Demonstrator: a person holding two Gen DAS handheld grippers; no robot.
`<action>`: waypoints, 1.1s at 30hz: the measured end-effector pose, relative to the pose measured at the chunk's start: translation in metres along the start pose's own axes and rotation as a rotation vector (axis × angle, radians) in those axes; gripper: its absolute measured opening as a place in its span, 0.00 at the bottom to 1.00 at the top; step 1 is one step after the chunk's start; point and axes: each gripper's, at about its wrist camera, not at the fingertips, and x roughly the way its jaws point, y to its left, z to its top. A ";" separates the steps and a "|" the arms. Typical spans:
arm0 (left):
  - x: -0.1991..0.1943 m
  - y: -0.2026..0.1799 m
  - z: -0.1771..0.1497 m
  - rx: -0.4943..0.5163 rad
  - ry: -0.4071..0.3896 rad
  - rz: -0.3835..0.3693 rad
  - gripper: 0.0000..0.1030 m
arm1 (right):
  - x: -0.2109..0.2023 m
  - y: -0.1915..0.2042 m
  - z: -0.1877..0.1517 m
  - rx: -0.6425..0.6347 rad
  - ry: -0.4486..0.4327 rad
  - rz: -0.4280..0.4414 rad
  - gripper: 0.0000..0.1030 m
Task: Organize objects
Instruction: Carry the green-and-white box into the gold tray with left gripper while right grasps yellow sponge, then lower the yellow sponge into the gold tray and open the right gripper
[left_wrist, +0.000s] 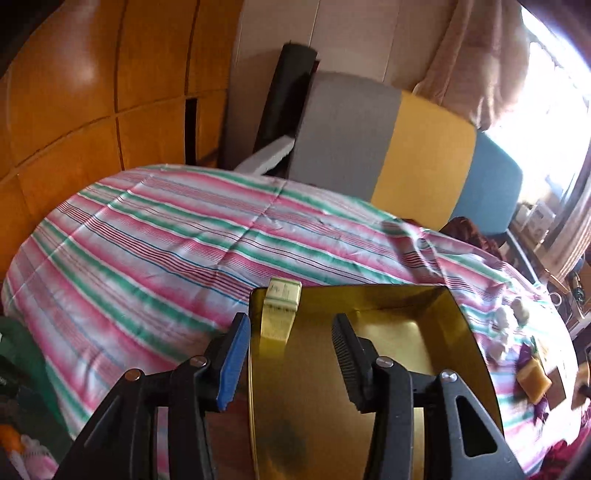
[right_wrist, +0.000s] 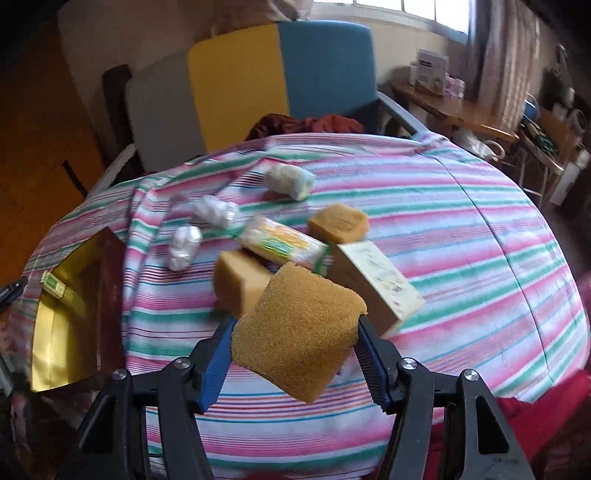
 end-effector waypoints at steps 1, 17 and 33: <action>-0.007 -0.001 -0.005 0.008 -0.005 -0.002 0.45 | 0.000 0.021 0.006 -0.042 -0.006 0.034 0.62; -0.059 0.013 -0.056 -0.023 -0.008 0.053 0.46 | 0.103 0.357 -0.003 -0.502 0.166 0.415 0.65; -0.056 0.039 -0.068 -0.080 0.013 0.075 0.46 | 0.124 0.419 0.004 -0.450 0.171 0.554 1.00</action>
